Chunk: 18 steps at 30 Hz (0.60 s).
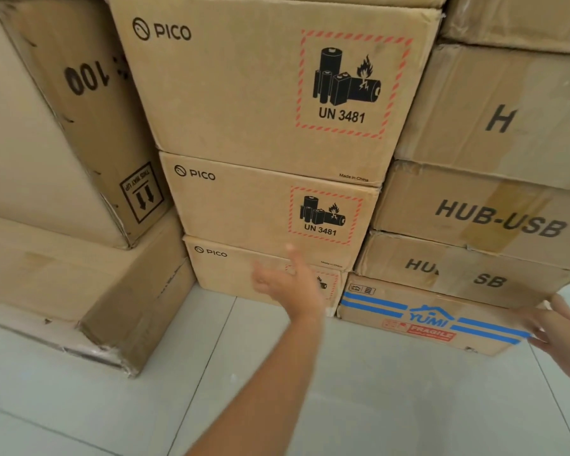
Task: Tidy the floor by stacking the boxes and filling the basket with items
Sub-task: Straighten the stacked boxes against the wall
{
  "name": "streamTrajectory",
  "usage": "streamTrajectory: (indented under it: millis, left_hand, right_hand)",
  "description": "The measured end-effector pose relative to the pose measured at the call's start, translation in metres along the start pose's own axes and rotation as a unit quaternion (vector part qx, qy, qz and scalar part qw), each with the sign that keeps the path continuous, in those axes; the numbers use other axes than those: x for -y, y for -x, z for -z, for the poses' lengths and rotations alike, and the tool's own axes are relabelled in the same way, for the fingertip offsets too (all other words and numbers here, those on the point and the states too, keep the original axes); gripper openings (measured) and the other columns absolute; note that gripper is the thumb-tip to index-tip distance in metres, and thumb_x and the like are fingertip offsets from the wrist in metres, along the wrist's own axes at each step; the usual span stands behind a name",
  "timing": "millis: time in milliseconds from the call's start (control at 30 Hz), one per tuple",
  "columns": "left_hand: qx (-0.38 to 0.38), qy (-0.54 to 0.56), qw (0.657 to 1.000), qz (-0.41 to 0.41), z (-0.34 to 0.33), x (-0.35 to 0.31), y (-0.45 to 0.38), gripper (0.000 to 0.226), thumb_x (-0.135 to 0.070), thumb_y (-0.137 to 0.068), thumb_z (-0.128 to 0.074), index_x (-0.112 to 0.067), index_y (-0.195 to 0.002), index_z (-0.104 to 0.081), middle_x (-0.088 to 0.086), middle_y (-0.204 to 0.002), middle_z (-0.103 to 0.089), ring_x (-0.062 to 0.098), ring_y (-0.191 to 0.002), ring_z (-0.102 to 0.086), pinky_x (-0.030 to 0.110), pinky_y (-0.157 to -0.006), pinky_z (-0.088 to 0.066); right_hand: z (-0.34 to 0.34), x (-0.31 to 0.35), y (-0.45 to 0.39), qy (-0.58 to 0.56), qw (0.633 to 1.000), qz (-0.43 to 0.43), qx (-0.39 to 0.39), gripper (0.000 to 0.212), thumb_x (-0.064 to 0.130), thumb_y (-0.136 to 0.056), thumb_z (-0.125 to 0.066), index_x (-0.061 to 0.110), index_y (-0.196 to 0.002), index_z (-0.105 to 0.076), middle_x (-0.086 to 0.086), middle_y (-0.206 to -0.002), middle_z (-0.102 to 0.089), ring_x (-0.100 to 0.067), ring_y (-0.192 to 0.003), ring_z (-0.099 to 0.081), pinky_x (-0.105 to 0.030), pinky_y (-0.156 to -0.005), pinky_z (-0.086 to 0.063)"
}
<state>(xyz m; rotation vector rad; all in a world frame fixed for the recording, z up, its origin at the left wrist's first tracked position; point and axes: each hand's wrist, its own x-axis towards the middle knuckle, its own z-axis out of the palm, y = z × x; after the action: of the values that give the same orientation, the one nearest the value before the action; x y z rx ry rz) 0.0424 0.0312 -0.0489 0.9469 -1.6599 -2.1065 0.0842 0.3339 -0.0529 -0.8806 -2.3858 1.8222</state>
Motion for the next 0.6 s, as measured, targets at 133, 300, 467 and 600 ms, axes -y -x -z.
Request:
streamTrajectory:
  millis: [133,300,467,600]
  left_hand:
    - [0.061,0.036,0.997,0.04,0.019,-0.043,-0.058,0.111,-0.078,-0.072,-0.042,-0.021,-0.147,0.015,0.004,-0.157,0.014,0.022,-0.146,-0.004,0.046,-0.117,-0.013]
    - [0.134,-0.015,0.988,0.075,0.008,-0.05,-0.07,0.145,-0.093,-0.038,-0.05,-0.03,-0.137,0.035,0.003,-0.15,0.035,0.027,-0.145,0.009,0.056,-0.115,-0.013]
    - [0.133,-0.004,0.988,0.073,0.006,-0.051,-0.071,0.145,-0.093,-0.037,-0.05,-0.032,-0.135,0.037,0.002,-0.148,0.038,0.024,-0.145,0.011,0.053,-0.116,-0.012]
    - [0.135,-0.021,0.988,0.069,0.01,-0.052,-0.069,0.152,-0.096,-0.026,-0.047,-0.031,-0.135,0.038,0.002,-0.148,0.038,0.026,-0.145,0.009,0.055,-0.115,-0.014]
  right_hand:
    - [-0.003,0.0,0.003,0.001,1.0,-0.003,-0.016,0.046,0.0,-0.089,-0.047,0.03,-0.123,-0.038,-0.007,-0.122,-0.052,-0.028,-0.113,-0.047,-0.042,-0.102,-0.032]
    - [-0.008,0.006,0.011,-0.005,1.0,-0.009,-0.01,0.049,-0.001,-0.089,-0.046,0.027,-0.128,-0.037,-0.006,-0.119,-0.051,-0.027,-0.108,-0.048,-0.038,-0.096,-0.034]
    - [-0.014,0.013,0.021,-0.013,1.0,-0.01,-0.007,0.044,-0.001,-0.089,-0.047,0.022,-0.125,-0.036,-0.003,-0.107,-0.056,-0.026,-0.106,-0.049,-0.037,-0.094,-0.033]
    - [-0.025,0.014,0.028,-0.023,0.999,-0.022,-0.032,0.053,0.008,-0.085,-0.056,0.024,-0.131,-0.034,-0.006,-0.124,-0.049,-0.025,-0.113,-0.045,-0.04,-0.091,-0.035]
